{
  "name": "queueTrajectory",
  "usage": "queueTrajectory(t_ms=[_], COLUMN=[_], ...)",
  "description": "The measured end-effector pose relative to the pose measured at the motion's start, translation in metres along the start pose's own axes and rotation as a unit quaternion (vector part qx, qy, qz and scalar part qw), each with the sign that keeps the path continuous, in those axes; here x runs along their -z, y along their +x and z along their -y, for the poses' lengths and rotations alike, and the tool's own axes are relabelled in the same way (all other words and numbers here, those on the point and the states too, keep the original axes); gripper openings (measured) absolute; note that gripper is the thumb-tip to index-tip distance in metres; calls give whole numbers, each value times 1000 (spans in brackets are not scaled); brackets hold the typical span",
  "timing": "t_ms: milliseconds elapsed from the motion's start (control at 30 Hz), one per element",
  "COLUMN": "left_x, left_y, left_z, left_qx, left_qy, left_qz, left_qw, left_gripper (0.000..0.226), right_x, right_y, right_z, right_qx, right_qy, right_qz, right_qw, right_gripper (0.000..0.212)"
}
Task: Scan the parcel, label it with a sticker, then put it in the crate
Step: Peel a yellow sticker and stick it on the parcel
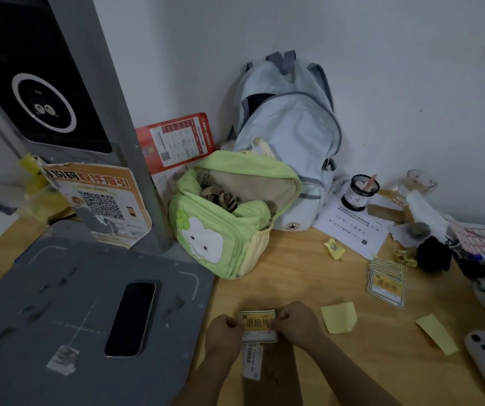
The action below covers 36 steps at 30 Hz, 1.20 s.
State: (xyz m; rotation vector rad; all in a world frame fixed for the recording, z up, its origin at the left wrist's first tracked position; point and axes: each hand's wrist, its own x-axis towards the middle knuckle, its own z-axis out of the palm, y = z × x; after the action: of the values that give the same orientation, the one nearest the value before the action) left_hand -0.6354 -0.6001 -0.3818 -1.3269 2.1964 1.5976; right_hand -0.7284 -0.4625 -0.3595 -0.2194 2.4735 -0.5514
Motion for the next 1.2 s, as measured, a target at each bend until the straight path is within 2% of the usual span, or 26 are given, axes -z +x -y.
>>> queueTrajectory(t_ms=[100,233,433,567,900,1067,1200], left_x=[0,1,2,2,2,-4,-11], left_y=[1,1,1,3,-5,-16,-25], left_z=[1,1,2,5,20,21,20], left_qx=[-3,1,-35,-44,-39,-20,14], left_qy=[7,7,32,35,32,54,4], left_qz=[-1,0,-1,-2,65,93,113], left_qw=[1000,1000,999,998,997,994,994], left_gripper=[14,15,12,16,34,35,36], right_x=[-1,-3,0,5,-11,-20,-32], right_y=[1,2,7,4,-12,-26,-36], right_z=[0,0,2,-2,-22,-28,-32], right_qx=[-7,-23,-53,-67,-103,-129,-138], right_qy=[0,-6,-26,-21,108,181,262], right_qz=[-6,-16,-6,-26,-46,-7,41], right_qw=[1000,1000,998,997,988,975,954], right_gripper=[21,23,47,50,50,55,50])
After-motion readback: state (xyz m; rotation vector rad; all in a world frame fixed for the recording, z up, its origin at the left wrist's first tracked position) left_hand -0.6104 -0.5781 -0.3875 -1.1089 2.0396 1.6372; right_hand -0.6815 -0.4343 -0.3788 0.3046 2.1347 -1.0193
